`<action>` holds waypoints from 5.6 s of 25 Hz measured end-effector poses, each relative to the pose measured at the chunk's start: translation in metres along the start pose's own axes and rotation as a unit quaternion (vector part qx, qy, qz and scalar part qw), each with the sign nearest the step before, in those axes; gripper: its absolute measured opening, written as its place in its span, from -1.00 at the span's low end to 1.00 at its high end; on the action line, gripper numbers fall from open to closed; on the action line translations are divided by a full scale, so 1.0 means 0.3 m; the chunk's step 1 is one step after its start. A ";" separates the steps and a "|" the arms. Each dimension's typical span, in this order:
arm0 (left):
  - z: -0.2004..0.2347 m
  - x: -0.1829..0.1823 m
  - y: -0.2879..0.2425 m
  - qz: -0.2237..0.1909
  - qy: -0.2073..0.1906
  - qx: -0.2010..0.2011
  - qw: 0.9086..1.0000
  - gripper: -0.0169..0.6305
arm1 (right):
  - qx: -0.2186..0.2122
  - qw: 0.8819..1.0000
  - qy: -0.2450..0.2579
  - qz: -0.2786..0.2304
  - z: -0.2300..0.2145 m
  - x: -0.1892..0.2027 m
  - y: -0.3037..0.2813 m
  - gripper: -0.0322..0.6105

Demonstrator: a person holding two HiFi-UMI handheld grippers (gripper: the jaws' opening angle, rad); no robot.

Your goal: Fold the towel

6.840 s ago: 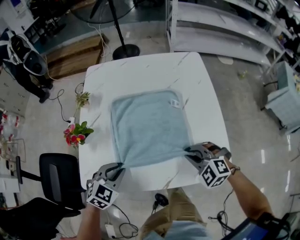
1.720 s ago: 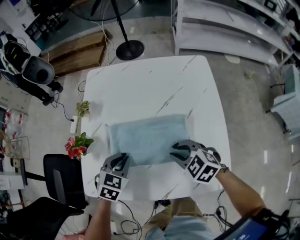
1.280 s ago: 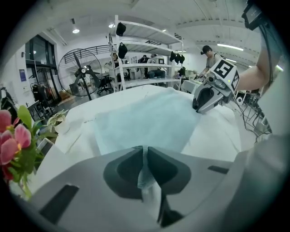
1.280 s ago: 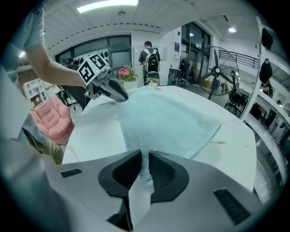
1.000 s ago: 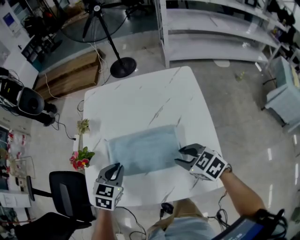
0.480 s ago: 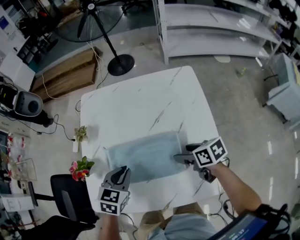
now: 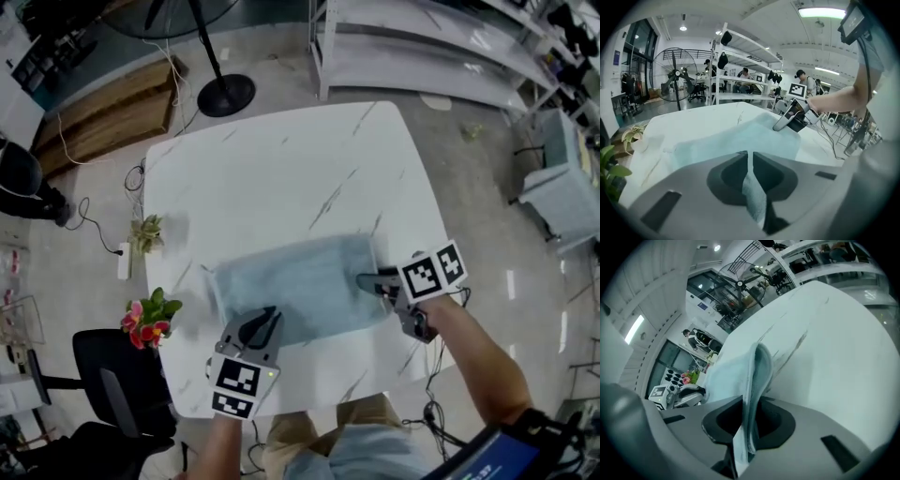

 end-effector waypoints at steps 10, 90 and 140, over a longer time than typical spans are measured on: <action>0.006 -0.008 0.180 -0.045 0.017 0.000 0.999 -0.83 | 0.034 0.995 0.083 -0.049 0.274 -0.089 0.129 -0.72; 0.022 0.000 0.230 -0.050 0.009 0.014 0.999 -0.82 | 0.079 0.941 0.001 -0.329 0.315 -0.022 0.133 -0.74; 0.180 0.148 0.366 -0.104 0.121 -0.037 0.986 -0.82 | 0.123 0.817 0.562 -0.038 0.755 0.218 -0.411 -0.78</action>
Point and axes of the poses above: the fingertips, and each gripper's own axes: y backward along the fingers, z to its left, x out of its underside, the point moved 4 cm from there along y, backward along the fingers, and after that the axes turned 1 degree about z, right-handed, at the moved point
